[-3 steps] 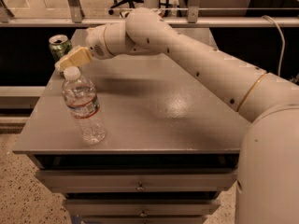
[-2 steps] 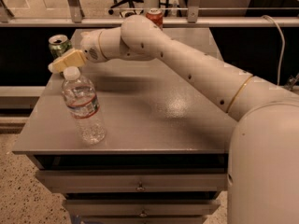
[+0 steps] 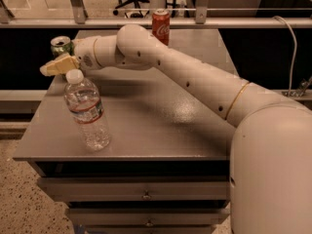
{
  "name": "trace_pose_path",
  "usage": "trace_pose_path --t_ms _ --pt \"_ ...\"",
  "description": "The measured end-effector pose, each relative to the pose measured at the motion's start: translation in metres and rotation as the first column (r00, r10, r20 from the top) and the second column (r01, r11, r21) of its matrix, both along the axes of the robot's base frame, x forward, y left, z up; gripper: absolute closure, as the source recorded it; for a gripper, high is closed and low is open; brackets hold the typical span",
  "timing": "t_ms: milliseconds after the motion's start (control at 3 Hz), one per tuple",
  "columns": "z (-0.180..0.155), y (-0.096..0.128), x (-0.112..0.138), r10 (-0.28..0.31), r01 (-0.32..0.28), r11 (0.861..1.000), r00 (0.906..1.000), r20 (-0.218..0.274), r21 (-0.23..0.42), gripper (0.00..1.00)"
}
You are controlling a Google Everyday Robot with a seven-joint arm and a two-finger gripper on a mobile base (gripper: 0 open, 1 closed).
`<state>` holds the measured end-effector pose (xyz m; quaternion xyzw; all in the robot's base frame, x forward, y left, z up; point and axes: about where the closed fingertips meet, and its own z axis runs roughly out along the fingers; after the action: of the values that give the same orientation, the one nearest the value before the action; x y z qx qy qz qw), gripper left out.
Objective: Knock green can over
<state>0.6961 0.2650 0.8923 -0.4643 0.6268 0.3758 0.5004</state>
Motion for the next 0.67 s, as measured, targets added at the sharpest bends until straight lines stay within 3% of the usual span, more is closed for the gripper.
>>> trace_pose_path --t_ms 333,667 --pt "-0.003 -0.002 0.003 -0.027 0.027 1.0 0.9996 0.009 0.009 0.49" --pt "-0.001 -0.012 0.006 -0.053 0.052 0.999 0.9984 0.019 0.01 0.71"
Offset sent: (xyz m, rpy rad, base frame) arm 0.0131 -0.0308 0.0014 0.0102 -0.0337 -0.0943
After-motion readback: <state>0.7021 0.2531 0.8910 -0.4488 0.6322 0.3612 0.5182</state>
